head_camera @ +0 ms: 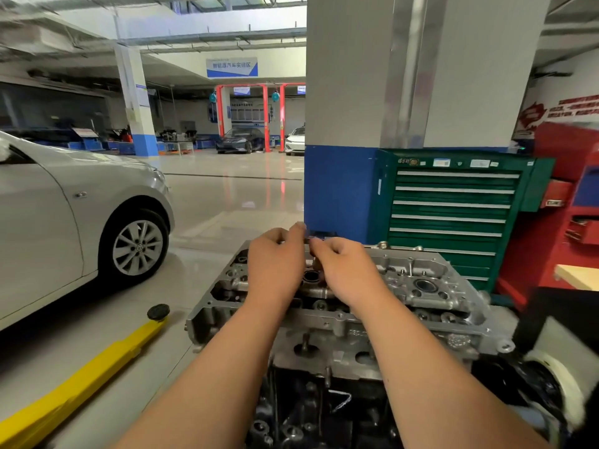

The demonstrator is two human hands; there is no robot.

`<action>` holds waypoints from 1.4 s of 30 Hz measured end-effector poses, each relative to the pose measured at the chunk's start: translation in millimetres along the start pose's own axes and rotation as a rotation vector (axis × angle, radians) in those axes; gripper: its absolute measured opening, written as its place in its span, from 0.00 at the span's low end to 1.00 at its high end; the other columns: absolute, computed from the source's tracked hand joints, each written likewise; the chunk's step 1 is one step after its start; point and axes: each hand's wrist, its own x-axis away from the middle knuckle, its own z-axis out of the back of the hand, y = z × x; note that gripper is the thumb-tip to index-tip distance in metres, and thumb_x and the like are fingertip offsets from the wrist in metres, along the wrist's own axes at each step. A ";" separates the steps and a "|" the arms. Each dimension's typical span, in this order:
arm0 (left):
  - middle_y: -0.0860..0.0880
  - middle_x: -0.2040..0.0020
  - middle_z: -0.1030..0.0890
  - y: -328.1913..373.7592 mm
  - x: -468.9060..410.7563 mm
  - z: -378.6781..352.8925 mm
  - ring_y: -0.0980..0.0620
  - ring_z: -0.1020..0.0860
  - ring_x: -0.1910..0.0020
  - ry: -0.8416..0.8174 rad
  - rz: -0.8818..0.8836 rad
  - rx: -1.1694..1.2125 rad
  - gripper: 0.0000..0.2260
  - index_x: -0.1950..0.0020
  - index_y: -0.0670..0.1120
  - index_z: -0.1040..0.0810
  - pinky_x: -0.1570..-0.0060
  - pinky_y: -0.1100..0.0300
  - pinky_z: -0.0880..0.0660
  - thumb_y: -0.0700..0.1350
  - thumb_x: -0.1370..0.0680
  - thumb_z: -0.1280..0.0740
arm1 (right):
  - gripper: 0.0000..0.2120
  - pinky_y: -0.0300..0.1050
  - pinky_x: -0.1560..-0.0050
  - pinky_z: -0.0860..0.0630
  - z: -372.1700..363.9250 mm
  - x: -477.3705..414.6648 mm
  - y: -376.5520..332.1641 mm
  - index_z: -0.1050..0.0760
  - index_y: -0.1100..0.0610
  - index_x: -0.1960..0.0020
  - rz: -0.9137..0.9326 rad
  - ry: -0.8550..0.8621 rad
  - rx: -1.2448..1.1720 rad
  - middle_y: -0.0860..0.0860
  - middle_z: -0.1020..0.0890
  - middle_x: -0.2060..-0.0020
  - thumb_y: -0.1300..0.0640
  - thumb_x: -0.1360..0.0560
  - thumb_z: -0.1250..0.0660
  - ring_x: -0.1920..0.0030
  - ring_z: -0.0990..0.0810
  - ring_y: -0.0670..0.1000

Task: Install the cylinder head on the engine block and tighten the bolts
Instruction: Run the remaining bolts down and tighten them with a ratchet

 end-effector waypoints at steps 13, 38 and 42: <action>0.52 0.77 0.41 -8.3 -21.1 16.8 0.52 0.44 0.77 -0.412 0.124 0.250 0.22 0.76 0.52 0.37 0.76 0.62 0.44 0.45 0.22 0.38 | 0.17 0.43 0.64 0.29 -0.7 -3.6 7.9 0.24 0.54 0.65 -0.001 0.020 -0.020 0.46 0.24 0.72 0.45 0.24 0.37 0.70 0.27 0.47; 0.51 0.77 0.37 -19.8 -36.0 81.7 0.50 0.40 0.77 -0.146 0.029 0.080 0.22 0.74 0.50 0.38 0.71 0.58 0.41 0.49 0.22 0.35 | 0.13 0.41 0.67 0.30 2.1 1.5 5.7 0.22 0.53 0.62 0.018 -0.007 0.064 0.50 0.24 0.70 0.48 0.23 0.37 0.70 0.28 0.46; 0.52 0.77 0.40 -7.8 -43.7 82.6 0.52 0.43 0.79 -0.082 0.020 0.326 0.23 0.75 0.52 0.39 0.75 0.62 0.46 0.45 0.20 0.38 | 0.12 0.41 0.67 0.29 1.7 0.8 7.1 0.22 0.50 0.62 0.016 -0.001 0.050 0.48 0.22 0.71 0.48 0.23 0.37 0.71 0.27 0.45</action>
